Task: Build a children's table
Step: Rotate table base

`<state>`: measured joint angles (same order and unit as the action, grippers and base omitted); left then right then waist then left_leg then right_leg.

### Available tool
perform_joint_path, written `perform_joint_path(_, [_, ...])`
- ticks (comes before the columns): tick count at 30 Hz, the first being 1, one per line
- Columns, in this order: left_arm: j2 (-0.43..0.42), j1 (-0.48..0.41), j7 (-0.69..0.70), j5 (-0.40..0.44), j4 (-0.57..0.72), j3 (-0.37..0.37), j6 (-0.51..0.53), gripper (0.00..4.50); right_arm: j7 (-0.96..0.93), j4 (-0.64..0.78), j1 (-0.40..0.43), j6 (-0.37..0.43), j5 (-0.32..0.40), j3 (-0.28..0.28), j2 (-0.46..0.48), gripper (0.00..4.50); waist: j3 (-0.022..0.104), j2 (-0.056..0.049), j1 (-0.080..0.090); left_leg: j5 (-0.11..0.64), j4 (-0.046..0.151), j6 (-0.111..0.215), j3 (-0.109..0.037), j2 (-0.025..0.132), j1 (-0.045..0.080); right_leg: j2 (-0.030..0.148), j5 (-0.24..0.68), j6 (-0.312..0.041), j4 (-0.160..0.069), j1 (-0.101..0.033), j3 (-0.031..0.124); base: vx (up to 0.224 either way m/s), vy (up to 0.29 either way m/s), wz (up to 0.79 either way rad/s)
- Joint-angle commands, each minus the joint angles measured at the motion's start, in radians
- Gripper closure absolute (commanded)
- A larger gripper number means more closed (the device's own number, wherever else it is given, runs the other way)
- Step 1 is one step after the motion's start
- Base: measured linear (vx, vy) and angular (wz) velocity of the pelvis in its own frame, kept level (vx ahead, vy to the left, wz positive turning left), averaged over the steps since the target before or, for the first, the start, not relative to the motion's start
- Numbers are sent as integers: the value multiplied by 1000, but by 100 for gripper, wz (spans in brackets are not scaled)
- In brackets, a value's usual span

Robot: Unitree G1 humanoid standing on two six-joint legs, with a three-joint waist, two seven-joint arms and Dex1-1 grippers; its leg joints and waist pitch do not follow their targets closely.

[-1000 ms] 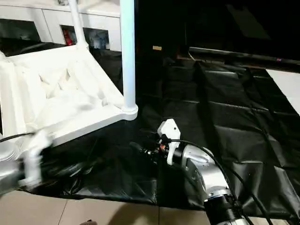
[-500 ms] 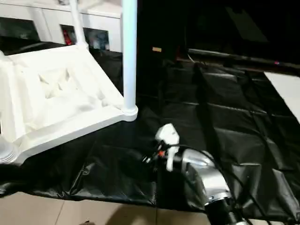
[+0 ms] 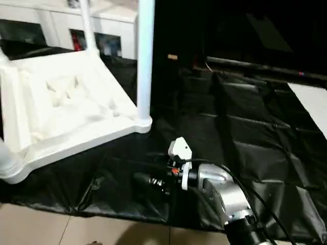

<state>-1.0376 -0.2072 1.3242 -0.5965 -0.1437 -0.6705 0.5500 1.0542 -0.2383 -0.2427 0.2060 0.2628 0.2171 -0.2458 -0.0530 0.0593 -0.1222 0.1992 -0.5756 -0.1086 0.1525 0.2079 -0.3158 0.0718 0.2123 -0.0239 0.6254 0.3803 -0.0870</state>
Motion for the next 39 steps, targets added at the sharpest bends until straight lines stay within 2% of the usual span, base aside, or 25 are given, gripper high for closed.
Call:
perform_joint_path(1, [54,53,-27,-50,42,26,-1,0,-15,-6,-18,-15,-17,3,-1,14,35,-40,1,373,91,0,-6,28,-2,69,312,-175,-90,-27,63,0,0,0])
perform_joint_path(4, [101,106,-46,-74,80,69,17,0,-26,-17,-25,-27,-25,1,5,14,40,-40,-1,339,87,-4,-2,26,-5,71,270,-192,-83,-31,64,0,0,0])
perform_joint_path(5, [101,106,-46,-74,80,69,17,0,-26,-17,-25,-27,-25,1,5,14,40,-39,-5,328,83,-3,0,25,0,70,258,-196,-83,-27,64,0,0,0])
perform_joint_path(6, [118,126,-53,-72,84,90,14,0,-28,-20,-27,-28,-25,0,8,14,42,-40,-4,314,85,0,-2,25,-7,69,248,-193,-80,-34,63,0,0,0])
perform_joint_path(9, [229,212,-85,-68,138,227,4,0,-60,-37,-33,-57,-44,-5,17,14,42,-43,-9,322,82,-7,0,25,0,71,269,-191,-85,-29,63,0,0,0])
perform_joint_path(10, [262,233,-94,-68,155,264,3,0,-76,-46,-37,-62,-50,-9,20,14,43,-43,-11,312,83,-14,0,26,-3,71,260,-190,-83,-33,63,0,0,0])
perform_joint_path(14, [322,271,-110,-64,186,335,-1,0,-136,-83,-56,-66,-70,-21,27,14,49,-41,-13,268,80,-15,1,22,-9,67,197,-186,-75,-39,63,0,0,0])
perform_joint_path(18, [426,359,-141,-20,197,455,-23,0,-274,-185,-110,-94,-113,-61,52,14,53,-37,-10,225,75,-29,3,19,-12,66,162,-195,-70,-43,63,0,0,0])
perform_joint_path(20, [504,431,-158,27,165,540,-53,0,-348,-241,-147,-111,-129,-82,68,14,56,-44,-11,215,72,-35,5,18,-8,66,147,-194,-69,-41,62,0,0,0])
perform_joint_path(21, [504,431,-158,27,165,540,-53,0,-348,-241,-147,-111,-129,-82,68,14,55,-40,-8,217,72,-36,5,19,-8,64,148,-187,-71,-42,61,0,0,0])
perform_joint_path(22, [548,469,-174,63,144,591,-74,0,-382,-271,-168,-122,-137,-91,75,14,57,-42,-10,216,71,-36,4,18,-8,65,139,-188,-68,-44,61,0,0,0])
perform_joint_path(24, [548,469,-174,63,144,591,-74,0,-382,-271,-168,-122,-137,-91,75,14,60,-37,-9,200,69,-33,6,17,-10,64,124,-186,-67,-47,61,0,0,0])
perform_joint_path(25, [645,543,-217,144,90,694,-129,0,-437,-320,-204,-150,-148,-105,84,14,61,-33,-8,166,67,-25,6,16,-18,65,95,-183,-66,-51,62,0,0,0])
perform_joint_path(27, [660,554,-227,159,81,709,-141,0,-444,-326,-208,-152,-148,-107,85,14,65,-35,-10,138,62,-22,9,17,-10,67,64,-193,-65,-48,63,0,0,0])
perform_joint_path(28, [721,596,-256,197,40,759,-167,0,-463,-338,-220,-161,-146,-117,88,14,65,-38,-8,110,61,-15,8,16,-24,64,20,-197,-56,-54,64,0,0,0])
perform_joint_path(29, [789,645,-314,250,-28,798,-214,0,-476,-345,-226,-169,-146,-124,87,14,65,-44,-8,107,59,-7,10,15,-19,62,21,-186,-64,-51,62,0,0,0])
perform_joint_path(30, [805,657,-328,262,-47,805,-224,0,-478,-346,-226,-170,-146,-126,86,14,67,-43,-9,113,55,-9,12,15,-14,61,15,-189,-64,-47,62,0,0,0])
perform_joint_path(31, [878,717,-420,328,-151,829,-281,0,-481,-341,-221,-174,-143,-134,79,14,68,-49,-8,97,53,-1,11,14,-21,59,-18,-196,-60,-52,63,0,0,0])
perform_joint_path(32, [878,717,-420,328,-151,829,-281,0,-481,-341,-221,-174,-143,-134,79,14,67,-44,-9,104,51,5,14,13,-19,57,-14,-191,-65,-49,62,0,0,0])
perform_joint_path(33, [920,758,-514,382,-233,837,-335,0,-486,-341,-215,-184,-145,-146,71,14,69,-38,-10,104,52,9,10,16,-23,65,-19,-197,-59,-57,63,0,0,0])
perform_joint_path(34, [926,763,-529,389,-245,838,-343,0,-486,-340,-214,-185,-145,-148,69,14,67,-48,-8,105,52,10,9,12,-31,62,0,-180,-67,-61,60,0,0,0])
perform_joint_path(35, [940,777,-564,406,-275,840,-367,0,-491,-343,-212,-192,-145,-152,66,14,71,-41,-9,95,48,12,7,13,-30,63,-3,-180,-62,-64,59,0,0,0])
perform_joint_path(36, [948,784,-573,412,-290,842,-382,0,-494,-342,-209,-195,-146,-155,61,14,69,-42,-8,90,48,18,8,10,-35,61,-2,-176,-63,-64,59,0,0,0])
perform_joint_path(38, [963,794,-577,419,-313,843,-421,0,-495,-336,-199,-205,-146,-165,46,14,70,-54,2,97,48,19,6,10,-36,65,15,-173,-65,-65,57,0,0,0])
perform_joint_path(39, [962,794,-573,417,-312,840,-423,0,-494,-335,-197,-206,-145,-167,44,14,70,-48,7,101,46,26,7,9,-37,65,29,-176,-68,-66,56,0,0,0])
